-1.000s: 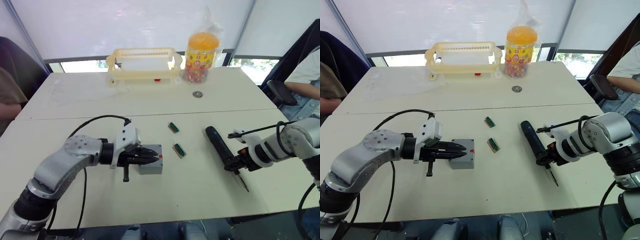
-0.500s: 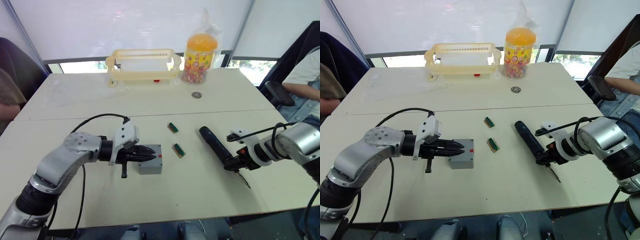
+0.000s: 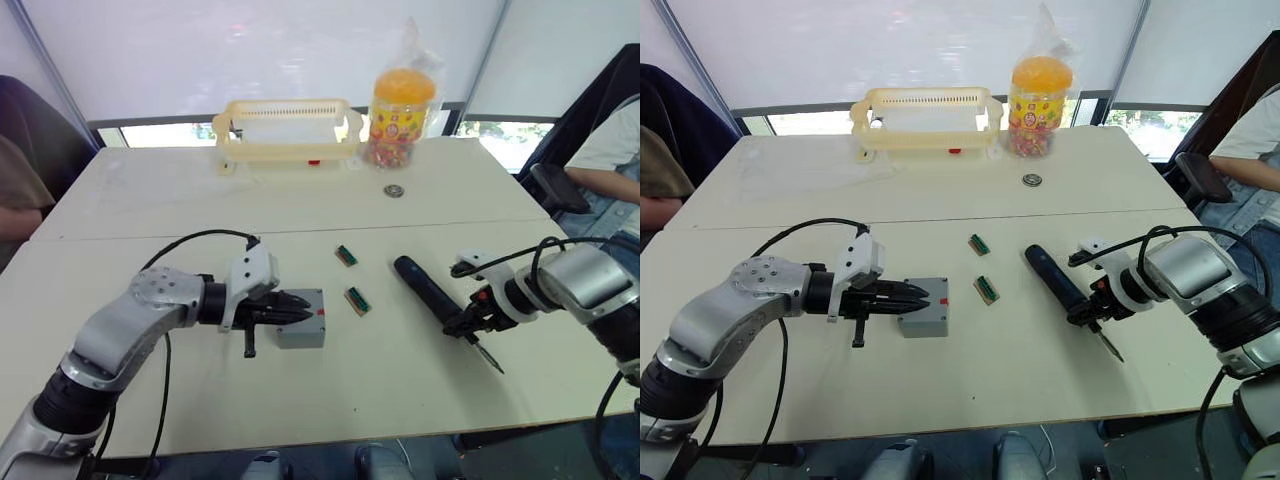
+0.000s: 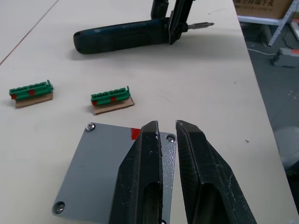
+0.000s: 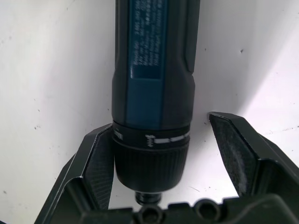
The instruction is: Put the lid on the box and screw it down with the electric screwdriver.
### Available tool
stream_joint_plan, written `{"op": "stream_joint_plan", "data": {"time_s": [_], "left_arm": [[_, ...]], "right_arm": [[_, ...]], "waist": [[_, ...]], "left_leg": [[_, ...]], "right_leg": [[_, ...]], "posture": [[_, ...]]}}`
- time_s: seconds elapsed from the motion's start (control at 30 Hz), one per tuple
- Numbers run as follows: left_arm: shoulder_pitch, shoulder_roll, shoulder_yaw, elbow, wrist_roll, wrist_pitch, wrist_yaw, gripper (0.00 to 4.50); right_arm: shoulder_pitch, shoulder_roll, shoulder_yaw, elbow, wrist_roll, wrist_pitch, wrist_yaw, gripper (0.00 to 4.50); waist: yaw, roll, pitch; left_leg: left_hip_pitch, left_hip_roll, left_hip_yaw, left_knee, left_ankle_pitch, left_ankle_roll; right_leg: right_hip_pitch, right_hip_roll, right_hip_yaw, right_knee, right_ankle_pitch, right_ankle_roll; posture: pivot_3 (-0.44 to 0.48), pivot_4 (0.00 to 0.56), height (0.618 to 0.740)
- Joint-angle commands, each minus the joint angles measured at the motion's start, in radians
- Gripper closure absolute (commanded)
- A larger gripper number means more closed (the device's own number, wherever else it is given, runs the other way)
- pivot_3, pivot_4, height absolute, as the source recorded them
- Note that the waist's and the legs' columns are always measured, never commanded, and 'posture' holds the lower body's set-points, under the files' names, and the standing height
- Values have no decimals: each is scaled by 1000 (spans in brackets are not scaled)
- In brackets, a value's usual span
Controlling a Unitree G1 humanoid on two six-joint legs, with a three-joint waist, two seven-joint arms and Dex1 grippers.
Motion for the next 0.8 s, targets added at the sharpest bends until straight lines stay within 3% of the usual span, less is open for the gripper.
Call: {"op": "stream_joint_plan", "data": {"time_s": [0.03,0.07,0.13,0.23,0.3,0.43,0.5,0.6,0.7,0.8], "left_arm": [[10,-6,15,-29,-1,-10,9,3940],[13,-7,17,-30,-1,-11,11,3940],[19,-8,19,-32,0,-13,14,3940],[28,-6,21,-33,2,-18,17,3940],[29,2,28,-30,4,-21,14,3940],[21,43,89,-9,-21,-10,-7,3940],[11,59,116,5,-39,8,-17,3940],[-1,75,134,29,-65,34,-33,3940],[-12,82,130,53,-73,49,-47,3940],[-25,69,108,87,-62,53,-48,3940]], "right_arm": [[17,-2,11,9,-42,16,6,917],[20,-1,11,3,-44,24,6,917],[28,1,14,-11,-56,22,6,1431],[41,12,9,-32,-63,29,2,2740],[52,17,-1,-43,-62,42,1,2769],[4,119,-186,36,-50,35,-51,2769],[-66,181,-333,106,-59,-57,-114,2769],[-122,303,-604,110,15,-95,-210,2769],[-21,401,-730,-112,84,-257,-208,2769],[70,589,-806,-316,124,-497,-262,2769]], "waist": [[1,0,0],[1,0,0],[2,0,0],[2,0,0],[1,0,0],[-8,-1,-1],[-16,-1,0],[-20,11,7],[-11,12,7],[-2,11,6]], "left_leg": [[0,0,0,0,0,0],[0,0,0,0,0,0],[0,0,0,0,0,0],[0,0,0,0,0,0],[0,0,0,0,0,0],[0,0,0,0,0,0],[2,0,1,-1,0,0],[1,0,2,-1,0,0],[-11,0,0,-2,1,-2],[-13,1,-2,-5,1,-2]], "right_leg": [[0,0,0,0,0,0],[0,0,0,0,0,0],[0,0,0,0,0,0],[0,0,0,0,0,0],[0,0,0,0,0,0],[0,0,0,0,0,0],[0,0,1,0,0,0],[-2,0,2,1,0,0],[-15,1,1,6,1,0],[-17,2,-1,4,1,0]], "posture": [[0,150,740],[0,150,740],[0,150,740],[0,150,740],[0,150,740],[0,150,740],[0,150,740],[0,150,740],[0,150,740],[0,150,740]]}}
